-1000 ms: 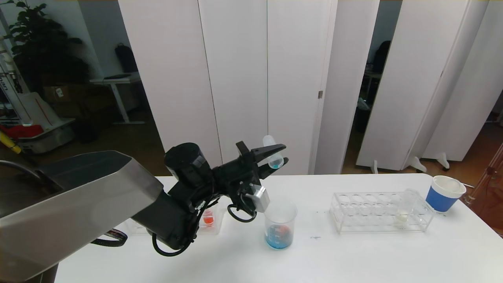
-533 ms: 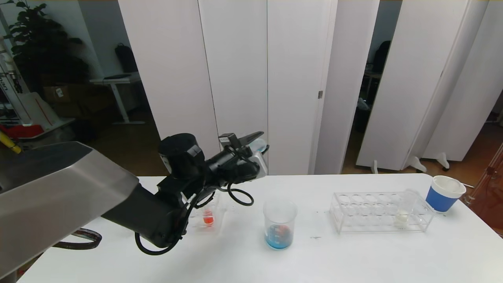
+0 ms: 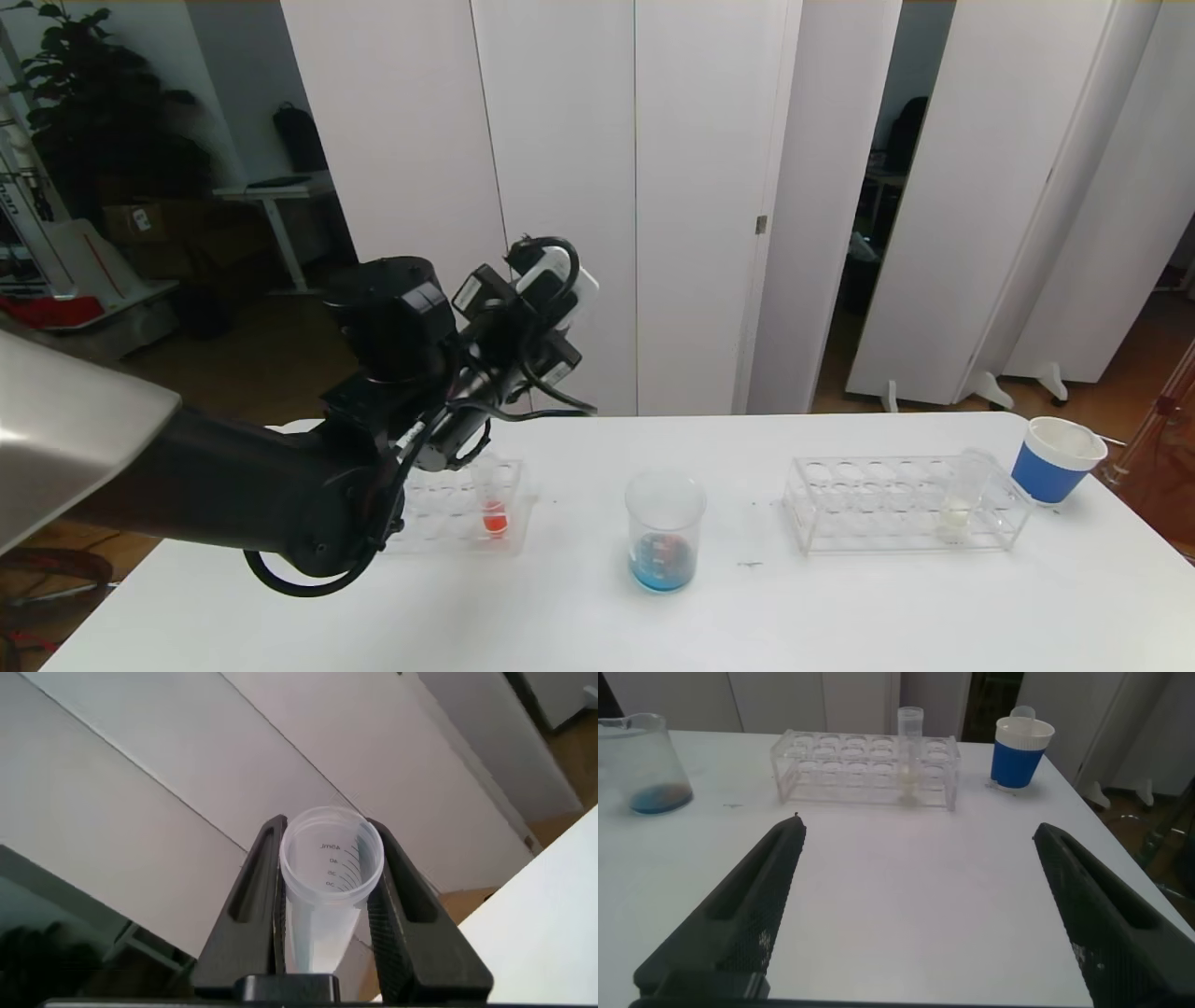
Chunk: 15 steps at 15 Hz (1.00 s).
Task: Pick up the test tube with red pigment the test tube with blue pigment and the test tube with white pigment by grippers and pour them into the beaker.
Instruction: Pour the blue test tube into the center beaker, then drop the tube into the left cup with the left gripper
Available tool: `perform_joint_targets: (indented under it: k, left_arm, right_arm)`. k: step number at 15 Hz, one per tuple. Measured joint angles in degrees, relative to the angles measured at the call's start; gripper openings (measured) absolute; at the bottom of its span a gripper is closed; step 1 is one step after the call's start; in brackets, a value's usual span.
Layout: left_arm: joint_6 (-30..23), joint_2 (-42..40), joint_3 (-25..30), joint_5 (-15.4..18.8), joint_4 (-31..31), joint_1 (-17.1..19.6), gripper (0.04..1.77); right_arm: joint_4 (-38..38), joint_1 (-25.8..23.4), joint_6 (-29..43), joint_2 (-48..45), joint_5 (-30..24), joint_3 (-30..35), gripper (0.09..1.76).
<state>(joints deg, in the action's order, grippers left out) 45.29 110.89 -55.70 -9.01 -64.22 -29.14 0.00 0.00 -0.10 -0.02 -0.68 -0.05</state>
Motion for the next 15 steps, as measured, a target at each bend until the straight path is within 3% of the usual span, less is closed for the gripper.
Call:
perform_joint_targets:
  k: [3,6,9,12,14,15]
  left_arm:
    - [-6.92,-3.64,-2.43,-10.01,7.36,-0.62,0.58]
    - [-15.95,-7.72,-4.47,-15.96,18.27,-0.85,0.58]
    - [-27.51,-11.22,-6.97,-20.53,32.88,-1.04,0.58]
    - [-42.79,-13.90,-11.56,-22.38,48.76,-0.85,0.58]
    - [-49.92,-15.47,-14.07,-23.15,54.05,0.26,0.58]
    - [-50.74,-16.15,-14.38,-24.00,54.47,1.38,0.58]
  right_arm:
    - [0.00,0.00,-0.01,0.00,0.02,0.00,1.75]
    - [0.00,0.00,0.00,0.00,0.02,0.00,1.75]
    - [0.00,0.00,0.00,0.00,0.02,-0.02,1.75]
    - [0.00,0.00,0.00,0.00,0.00,0.00,1.75]
    - [0.00,0.00,0.00,0.00,0.02,0.00,1.75]
    - [0.00,0.00,0.00,0.00,0.00,0.00,1.75]
